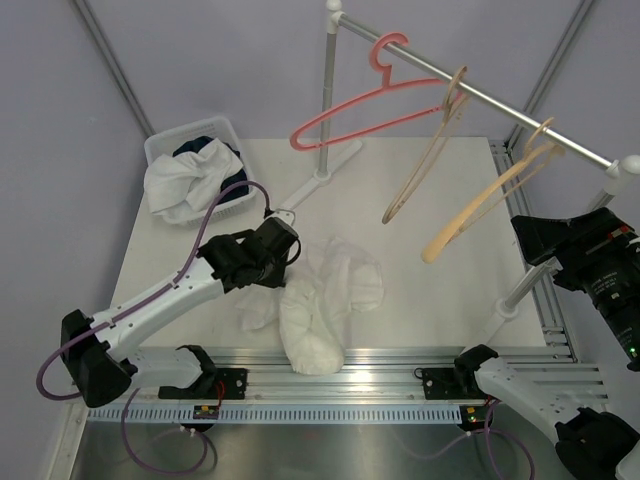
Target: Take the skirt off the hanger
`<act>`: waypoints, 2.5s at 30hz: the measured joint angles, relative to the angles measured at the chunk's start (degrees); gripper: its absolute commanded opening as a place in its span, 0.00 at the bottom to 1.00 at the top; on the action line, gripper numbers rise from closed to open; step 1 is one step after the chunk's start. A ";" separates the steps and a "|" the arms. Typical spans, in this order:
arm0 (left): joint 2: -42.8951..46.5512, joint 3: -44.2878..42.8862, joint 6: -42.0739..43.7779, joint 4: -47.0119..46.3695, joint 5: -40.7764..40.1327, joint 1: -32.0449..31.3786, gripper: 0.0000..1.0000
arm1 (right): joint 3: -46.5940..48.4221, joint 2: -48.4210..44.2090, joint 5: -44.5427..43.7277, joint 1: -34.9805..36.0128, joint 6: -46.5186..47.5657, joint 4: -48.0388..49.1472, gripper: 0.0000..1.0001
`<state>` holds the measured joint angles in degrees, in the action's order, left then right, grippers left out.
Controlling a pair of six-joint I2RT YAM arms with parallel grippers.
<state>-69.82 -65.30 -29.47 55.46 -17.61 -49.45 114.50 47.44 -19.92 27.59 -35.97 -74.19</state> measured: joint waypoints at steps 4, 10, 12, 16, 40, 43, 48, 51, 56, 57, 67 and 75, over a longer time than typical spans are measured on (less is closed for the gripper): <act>0.13 4.50 -0.87 -1.36 1.44 4.13 0.00 | -0.17 -0.96 0.09 0.00 0.20 -2.16 1.00; -0.37 5.90 -0.96 -2.89 2.78 16.65 0.00 | -1.01 -1.49 1.01 0.00 0.20 -2.38 0.99; -2.71 3.58 -0.72 -2.27 2.51 21.22 0.00 | -1.97 -1.38 1.29 0.00 0.17 -2.43 1.00; -12.02 -7.98 -0.11 -0.87 -0.15 27.98 0.00 | -1.49 1.46 2.84 0.00 0.31 -3.17 1.00; 4.72 -23.34 4.17 1.03 -2.80 15.17 0.00 | -1.18 7.45 4.61 0.00 6.54 0.15 0.99; 9.57 -26.51 3.91 1.68 0.28 15.28 0.00 | -2.14 6.80 4.63 0.00 6.25 0.92 0.99; 14.93 -30.58 3.06 2.78 2.80 15.28 0.00 | -3.04 5.27 4.70 0.00 5.55 1.92 1.00; 16.22 -28.83 2.60 3.43 4.68 15.28 0.00 | -4.35 3.96 4.74 0.00 4.85 2.21 0.99; 13.31 -16.09 -0.72 2.03 9.57 15.28 0.00 | -6.25 2.38 4.85 0.00 3.30 1.97 1.00; 11.67 -13.44 -1.62 1.75 9.68 15.28 0.00 | -6.43 2.14 4.83 0.00 2.95 1.84 0.99; 2.05 -7.78 -5.79 1.68 1.70 20.52 0.00 | -6.38 1.51 4.52 0.00 2.45 0.83 0.99; -3.39 0.50 -7.48 0.22 0.37 29.38 0.58 | -5.81 1.44 4.48 0.00 2.49 -0.44 0.99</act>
<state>-73.21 -64.79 -36.95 55.68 -17.23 -20.08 108.68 48.88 -15.44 27.59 -33.47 -74.63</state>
